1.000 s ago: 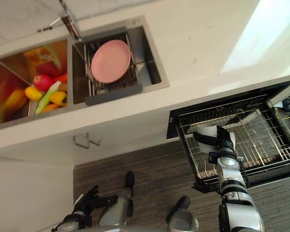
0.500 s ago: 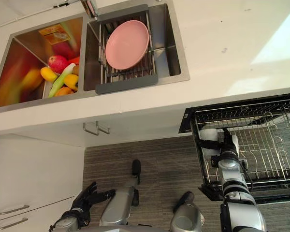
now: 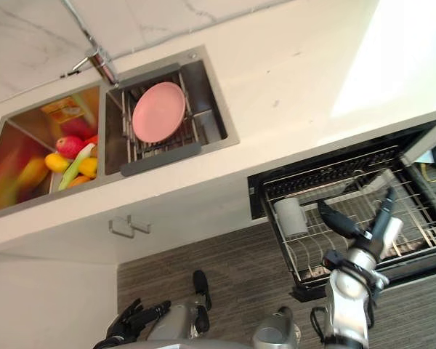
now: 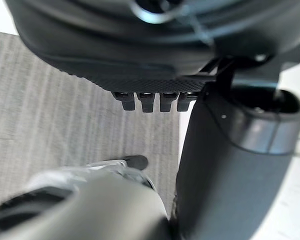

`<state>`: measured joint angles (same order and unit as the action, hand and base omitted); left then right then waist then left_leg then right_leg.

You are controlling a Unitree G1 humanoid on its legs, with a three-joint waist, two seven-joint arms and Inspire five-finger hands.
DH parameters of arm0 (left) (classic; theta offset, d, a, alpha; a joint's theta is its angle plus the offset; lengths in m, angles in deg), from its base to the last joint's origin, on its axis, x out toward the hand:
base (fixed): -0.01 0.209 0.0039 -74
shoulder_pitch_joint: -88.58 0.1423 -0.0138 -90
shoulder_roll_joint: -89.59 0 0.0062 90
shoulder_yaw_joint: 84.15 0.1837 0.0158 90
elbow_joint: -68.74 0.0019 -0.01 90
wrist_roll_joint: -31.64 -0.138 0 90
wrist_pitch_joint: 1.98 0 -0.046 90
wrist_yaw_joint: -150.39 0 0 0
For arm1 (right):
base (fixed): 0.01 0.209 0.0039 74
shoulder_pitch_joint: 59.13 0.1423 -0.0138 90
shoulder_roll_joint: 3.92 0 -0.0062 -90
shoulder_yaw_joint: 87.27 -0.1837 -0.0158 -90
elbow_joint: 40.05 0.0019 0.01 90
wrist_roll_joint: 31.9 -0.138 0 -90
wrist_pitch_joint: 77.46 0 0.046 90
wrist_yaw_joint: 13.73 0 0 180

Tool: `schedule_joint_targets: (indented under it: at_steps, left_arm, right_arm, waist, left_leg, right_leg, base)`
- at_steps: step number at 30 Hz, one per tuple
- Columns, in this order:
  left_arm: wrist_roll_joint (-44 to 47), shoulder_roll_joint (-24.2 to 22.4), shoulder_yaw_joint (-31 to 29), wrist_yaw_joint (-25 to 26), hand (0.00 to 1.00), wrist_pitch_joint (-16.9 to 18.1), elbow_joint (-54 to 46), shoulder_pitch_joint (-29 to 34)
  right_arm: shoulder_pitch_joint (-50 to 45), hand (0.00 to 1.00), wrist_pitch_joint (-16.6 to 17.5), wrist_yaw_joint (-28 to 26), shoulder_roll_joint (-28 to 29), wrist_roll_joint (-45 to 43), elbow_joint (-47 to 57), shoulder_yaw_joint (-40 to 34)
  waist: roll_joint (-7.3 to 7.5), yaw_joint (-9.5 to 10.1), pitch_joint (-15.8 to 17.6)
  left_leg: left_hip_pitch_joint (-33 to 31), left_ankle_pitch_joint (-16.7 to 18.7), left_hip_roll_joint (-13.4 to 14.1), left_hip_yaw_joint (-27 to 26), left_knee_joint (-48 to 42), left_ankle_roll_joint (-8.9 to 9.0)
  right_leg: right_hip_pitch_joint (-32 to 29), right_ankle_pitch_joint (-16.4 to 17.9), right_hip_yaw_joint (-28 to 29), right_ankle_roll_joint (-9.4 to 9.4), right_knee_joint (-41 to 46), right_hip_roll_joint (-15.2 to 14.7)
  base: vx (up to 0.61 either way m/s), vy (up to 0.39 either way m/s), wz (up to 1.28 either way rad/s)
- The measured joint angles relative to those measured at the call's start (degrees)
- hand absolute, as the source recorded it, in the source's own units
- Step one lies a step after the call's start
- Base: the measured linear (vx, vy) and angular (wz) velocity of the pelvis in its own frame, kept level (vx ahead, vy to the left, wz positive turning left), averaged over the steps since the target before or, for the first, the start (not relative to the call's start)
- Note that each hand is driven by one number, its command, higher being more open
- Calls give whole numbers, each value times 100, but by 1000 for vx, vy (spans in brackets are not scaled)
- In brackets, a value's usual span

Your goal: Walk over to the sink, pick up the cup, carry it to the dishwasher, place the cup inside the dishwasher, then close the dishwasher door

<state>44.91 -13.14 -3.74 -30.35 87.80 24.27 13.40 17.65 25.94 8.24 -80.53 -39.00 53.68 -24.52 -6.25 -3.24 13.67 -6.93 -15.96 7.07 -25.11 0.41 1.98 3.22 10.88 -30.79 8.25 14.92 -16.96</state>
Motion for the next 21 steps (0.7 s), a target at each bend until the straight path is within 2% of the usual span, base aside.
schedule_joint_targets:
  at_steps: [1,2,3,5,7,8,9,10,12,14,16,18,19,20,21]
  left_arm:
    - [0,-43,0,1,100,-35,0,14]
    - [4,-97,-33,-30,100,-109,1,41]
    - [1,-152,-28,-68,100,-203,9,111]
    - [2,-167,-19,-210,100,-227,58,159]
    - [32,-61,-11,-477,100,-451,226,76]
    - [58,26,-7,-663,100,-735,438,-9]
    - [99,47,-6,-744,100,-881,543,-63]
    - [145,158,-11,-882,100,-1112,816,-234]
    - [132,335,31,-936,100,-1372,1238,-576]
    - [129,420,154,-900,100,-1489,1411,-773]
    - [135,536,449,-784,100,-1603,1554,-958]
    - [151,598,607,-718,100,-1608,1555,-1023]
    - [202,624,709,-658,100,-1601,1526,-1029]
    - [338,655,821,-604,100,-1570,1479,-1019]
    - [463,697,891,-553,100,-1558,1369,-986]
  right_arm:
    - [-89,100,112,69,60,2,146,-78]
    - [-191,100,279,161,133,2,388,-179]
    - [-285,100,558,233,182,-16,733,-320]
    - [-285,100,866,184,181,-187,1042,-382]
    - [-247,100,1038,-168,244,-585,1289,-355]
    - [-199,100,1086,-535,287,-951,1442,-261]
    - [-156,100,1088,-731,303,-1171,1503,-179]
    - [-60,100,1083,-1152,307,-1613,1565,15]
    - [149,100,892,-1904,302,-2343,1583,398]
    - [266,100,727,-2283,288,-2654,1583,581]
    - [321,100,501,-2761,285,-2994,1567,800]
    - [399,100,415,-2941,280,-3137,1548,901]
    - [454,100,396,-3012,270,-3228,1495,952]
    - [525,100,357,-3082,252,-3352,1359,1032]
    - [613,100,343,-3117,245,-3440,1185,1134]
  waist:
    - [32,-28,-28]
    - [5,-75,-87]
    - [-52,-144,-203]
    - [-80,-204,-288]
    - [-8,-215,-390]
    - [34,-224,-495]
    - [67,-233,-535]
    - [142,-250,-570]
    - [300,-232,-623]
    - [330,-225,-614]
    - [387,-213,-579]
    - [427,-185,-554]
    - [438,-139,-547]
    - [452,-61,-538]
    - [475,-22,-545]
  left_leg:
    - [26,24,4,-105,-9,-39]
    - [107,95,19,-280,-14,-133]
    - [255,316,52,-580,-20,-285]
    - [405,654,69,-833,-32,-255]
    - [454,735,-11,-925,3,-260]
    - [479,755,-84,-1006,89,-269]
    - [505,758,-129,-1028,141,-275]
    - [572,774,-210,-1044,205,-299]
    - [750,810,-381,-1006,406,-290]
    - [816,842,-440,-898,488,-296]
    - [857,895,-510,-626,491,-349]
    - [842,922,-545,-454,493,-371]
    - [830,959,-543,-369,498,-332]
    - [846,1041,-525,-230,497,-245]
    - [857,1057,-515,-73,496,-258]
  right_leg:
    - [26,10,6,15,-16,1]
    - [90,20,36,35,-35,8]
    - [165,48,91,90,-54,18]
    - [238,28,207,137,-129,30]
    - [285,-139,305,250,-343,2]
    - [293,-290,361,251,-491,-15]
    - [307,-333,380,273,-529,-17]
    - [392,-388,382,316,-590,-60]
    - [485,-396,323,354,-476,-194]
    - [481,-407,248,376,-194,-287]
    - [399,-500,195,483,446,-461]
    - [223,-616,200,383,949,-583]
    - [99,-740,238,193,1248,-634]
    - [-17,-952,328,-132,1507,-636]
    - [-134,-939,528,-332,1755,-591]
  base:
    - [-36,13,-11]
    - [-10,42,-26]
    - [1,54,-30]
    - [49,103,-36]
    - [86,110,-30]
    - [64,65,-19]
    - [101,75,-16]
    - [140,94,-2]
    - [117,88,10]
    - [11,50,30]
    - [-3,49,61]
    - [20,34,50]
    - [68,40,48]
    - [99,42,44]
    - [92,24,38]
